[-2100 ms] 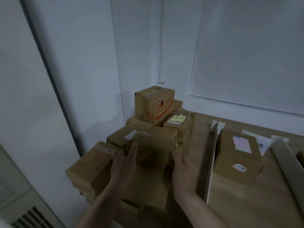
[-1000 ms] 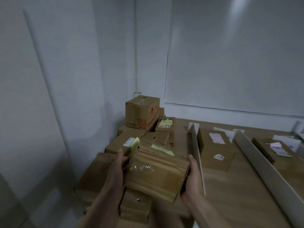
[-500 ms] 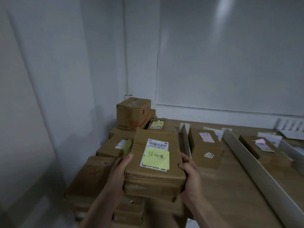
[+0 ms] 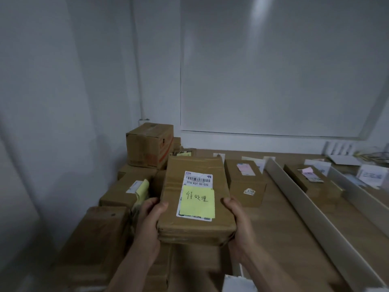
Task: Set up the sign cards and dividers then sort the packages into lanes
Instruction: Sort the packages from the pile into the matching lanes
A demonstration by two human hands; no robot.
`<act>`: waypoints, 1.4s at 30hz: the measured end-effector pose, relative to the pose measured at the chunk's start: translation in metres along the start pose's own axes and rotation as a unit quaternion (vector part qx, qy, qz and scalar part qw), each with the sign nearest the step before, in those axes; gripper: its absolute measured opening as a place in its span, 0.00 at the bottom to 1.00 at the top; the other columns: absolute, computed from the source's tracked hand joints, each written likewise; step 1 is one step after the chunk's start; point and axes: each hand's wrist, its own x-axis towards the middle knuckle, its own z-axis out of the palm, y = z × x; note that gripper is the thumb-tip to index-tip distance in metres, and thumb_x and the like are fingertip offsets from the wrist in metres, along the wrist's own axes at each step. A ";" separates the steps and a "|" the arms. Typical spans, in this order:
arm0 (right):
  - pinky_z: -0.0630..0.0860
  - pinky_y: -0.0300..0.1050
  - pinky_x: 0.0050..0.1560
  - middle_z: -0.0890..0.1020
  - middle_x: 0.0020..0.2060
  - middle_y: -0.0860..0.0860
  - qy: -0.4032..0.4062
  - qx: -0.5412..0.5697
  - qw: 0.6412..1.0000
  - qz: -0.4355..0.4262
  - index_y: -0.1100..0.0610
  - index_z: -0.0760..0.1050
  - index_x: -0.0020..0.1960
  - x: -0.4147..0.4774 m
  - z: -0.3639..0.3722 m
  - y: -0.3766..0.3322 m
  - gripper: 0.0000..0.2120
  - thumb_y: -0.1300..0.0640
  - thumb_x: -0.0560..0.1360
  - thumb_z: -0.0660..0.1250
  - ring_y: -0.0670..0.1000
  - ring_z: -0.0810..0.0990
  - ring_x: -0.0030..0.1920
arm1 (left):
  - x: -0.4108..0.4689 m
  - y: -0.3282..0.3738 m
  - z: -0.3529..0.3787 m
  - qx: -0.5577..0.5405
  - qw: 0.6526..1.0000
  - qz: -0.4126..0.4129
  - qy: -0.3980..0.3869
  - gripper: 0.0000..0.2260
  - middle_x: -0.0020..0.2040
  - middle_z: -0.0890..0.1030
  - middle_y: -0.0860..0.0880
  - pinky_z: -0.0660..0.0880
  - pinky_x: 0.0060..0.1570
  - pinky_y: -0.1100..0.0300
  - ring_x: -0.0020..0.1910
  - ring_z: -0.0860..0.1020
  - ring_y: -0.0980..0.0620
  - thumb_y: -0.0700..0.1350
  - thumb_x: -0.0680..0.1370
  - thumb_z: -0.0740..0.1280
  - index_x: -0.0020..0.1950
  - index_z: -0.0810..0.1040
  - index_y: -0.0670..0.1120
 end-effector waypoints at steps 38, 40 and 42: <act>0.79 0.60 0.59 0.84 0.58 0.58 0.078 -0.048 0.989 -0.115 0.57 0.69 0.74 0.029 -0.378 -0.238 0.46 0.41 0.60 0.76 0.62 0.83 0.59 | -0.041 -0.173 0.412 0.075 0.983 -0.077 -0.147 0.16 0.55 0.85 0.47 0.76 0.61 0.38 0.57 0.82 0.42 0.43 0.80 0.61 0.65 0.78 0.55; 0.79 0.58 0.59 0.84 0.58 0.59 0.086 -0.054 0.987 -0.125 0.58 0.69 0.73 0.034 -0.393 -0.247 0.45 0.41 0.61 0.75 0.62 0.83 0.59 | -0.038 -0.181 0.429 0.086 0.983 -0.078 -0.145 0.16 0.53 0.86 0.47 0.76 0.58 0.41 0.56 0.82 0.42 0.42 0.80 0.60 0.64 0.78 0.53; 0.77 0.60 0.62 0.84 0.58 0.58 0.096 -0.070 0.984 -0.136 0.58 0.70 0.73 0.040 -0.404 -0.255 0.44 0.40 0.61 0.75 0.61 0.83 0.59 | -0.032 -0.187 0.443 0.098 0.980 -0.082 -0.150 0.16 0.53 0.86 0.45 0.76 0.57 0.41 0.55 0.82 0.41 0.41 0.80 0.60 0.64 0.78 0.52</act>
